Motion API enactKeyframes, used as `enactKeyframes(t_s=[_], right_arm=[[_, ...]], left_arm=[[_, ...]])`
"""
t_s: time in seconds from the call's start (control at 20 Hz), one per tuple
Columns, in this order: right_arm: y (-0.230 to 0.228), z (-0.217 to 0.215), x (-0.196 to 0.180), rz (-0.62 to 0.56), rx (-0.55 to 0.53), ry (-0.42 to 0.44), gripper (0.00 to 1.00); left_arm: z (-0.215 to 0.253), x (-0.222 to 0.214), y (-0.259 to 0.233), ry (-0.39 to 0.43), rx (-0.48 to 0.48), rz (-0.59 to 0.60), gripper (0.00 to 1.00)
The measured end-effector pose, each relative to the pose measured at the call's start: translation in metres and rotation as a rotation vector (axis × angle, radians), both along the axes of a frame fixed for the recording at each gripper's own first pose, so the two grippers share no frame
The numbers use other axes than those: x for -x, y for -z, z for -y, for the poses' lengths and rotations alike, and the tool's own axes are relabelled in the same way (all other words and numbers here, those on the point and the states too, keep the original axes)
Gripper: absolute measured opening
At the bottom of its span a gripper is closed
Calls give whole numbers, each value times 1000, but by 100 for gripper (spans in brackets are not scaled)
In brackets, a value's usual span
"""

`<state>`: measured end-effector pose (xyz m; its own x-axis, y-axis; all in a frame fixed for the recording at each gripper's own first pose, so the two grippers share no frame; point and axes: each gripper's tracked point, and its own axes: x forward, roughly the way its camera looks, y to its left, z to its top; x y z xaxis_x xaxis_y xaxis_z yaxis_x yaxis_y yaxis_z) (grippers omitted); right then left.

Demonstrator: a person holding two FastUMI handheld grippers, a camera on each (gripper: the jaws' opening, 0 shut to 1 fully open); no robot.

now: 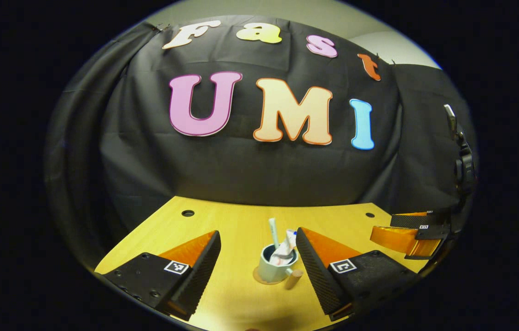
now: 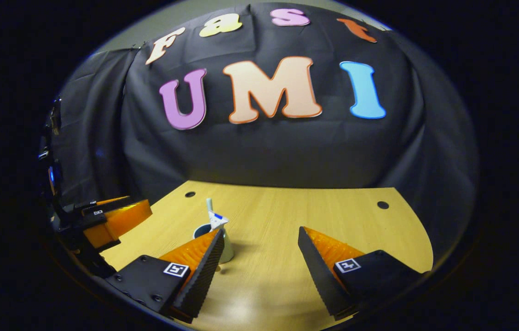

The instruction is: Put the toothbrush and toothpaste on the desktop into the cup, then pick up the cup and place it on the coaster on the desktop.

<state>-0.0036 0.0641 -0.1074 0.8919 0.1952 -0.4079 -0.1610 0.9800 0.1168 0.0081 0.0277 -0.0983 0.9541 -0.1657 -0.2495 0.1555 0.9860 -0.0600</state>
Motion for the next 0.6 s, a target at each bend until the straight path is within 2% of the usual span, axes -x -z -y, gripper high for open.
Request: enactKeyframes(t_s=[0.15, 0.6], right_arm=[[-14, 45, 2, 92, 27, 104, 99], [-42, 78, -13, 202, -10, 181, 99]], left_arm=[[14, 2, -16, 1, -11, 35, 95], [33, -8, -53, 21, -8, 118, 94]])
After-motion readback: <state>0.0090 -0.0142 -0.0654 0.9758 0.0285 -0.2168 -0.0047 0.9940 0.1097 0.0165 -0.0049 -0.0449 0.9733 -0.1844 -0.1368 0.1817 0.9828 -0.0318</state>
